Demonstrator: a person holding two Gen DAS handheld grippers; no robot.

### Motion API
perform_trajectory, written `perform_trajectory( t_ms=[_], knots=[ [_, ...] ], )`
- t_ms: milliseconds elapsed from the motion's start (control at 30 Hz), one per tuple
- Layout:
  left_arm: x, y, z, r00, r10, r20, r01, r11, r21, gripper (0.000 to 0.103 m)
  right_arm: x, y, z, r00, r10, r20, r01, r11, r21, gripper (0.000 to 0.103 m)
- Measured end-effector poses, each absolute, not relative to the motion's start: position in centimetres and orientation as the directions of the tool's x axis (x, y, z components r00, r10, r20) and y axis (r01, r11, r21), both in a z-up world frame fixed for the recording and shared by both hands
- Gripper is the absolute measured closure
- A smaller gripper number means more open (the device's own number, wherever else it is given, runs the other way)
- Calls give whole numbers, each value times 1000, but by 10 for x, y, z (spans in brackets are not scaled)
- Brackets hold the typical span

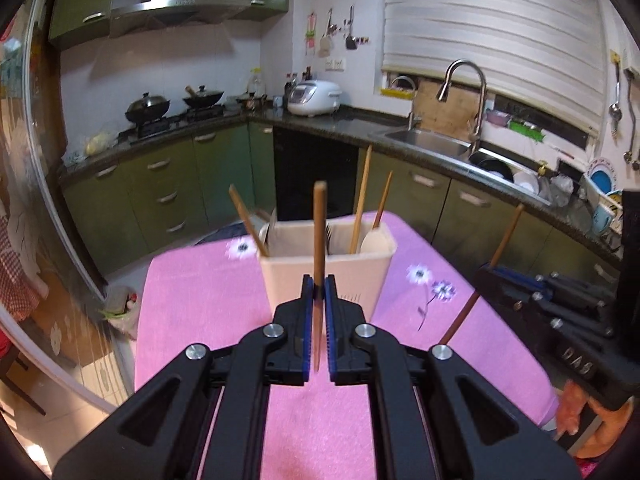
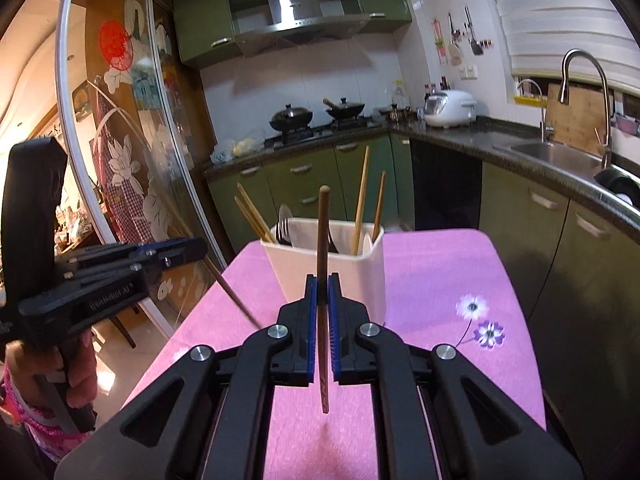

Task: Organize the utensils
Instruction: 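Lift both chopsticks upright and carry them over the white caddy, then open the left tool to drop its chopstick into the caddy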

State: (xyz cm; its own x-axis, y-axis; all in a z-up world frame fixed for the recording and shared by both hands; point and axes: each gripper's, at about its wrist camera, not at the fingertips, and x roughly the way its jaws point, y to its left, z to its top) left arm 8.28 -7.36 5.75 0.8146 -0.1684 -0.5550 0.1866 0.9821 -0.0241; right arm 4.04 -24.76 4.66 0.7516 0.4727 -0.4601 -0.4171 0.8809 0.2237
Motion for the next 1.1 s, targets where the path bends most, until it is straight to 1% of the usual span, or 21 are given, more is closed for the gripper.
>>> perform_trajectory(
  t_ms=[267, 500, 733, 867, 1100],
  knots=[
    [89, -83, 108, 841, -206, -500, 233, 972, -7, 97, 41, -252, 54, 753, 477, -453, -418, 879, 231, 97],
    [108, -93, 138, 870, -191, -455, 223, 975, 17, 97, 39, -256, 56, 758, 476, -447, -417, 880, 228, 97],
    [137, -91, 164, 911, -152, -383, 176, 984, 27, 97, 41, -256, 55, 758, 471, -451, -410, 882, 233, 97],
    [156, -89, 160, 912, -137, -388, 158, 987, 21, 97, 42, -258, 54, 758, 471, -451, -408, 882, 235, 97],
    [189, -82, 123, 893, -116, -435, 132, 991, 6, 97, 42, -257, 55, 759, 470, -450, -406, 883, 235, 97]
  ],
)
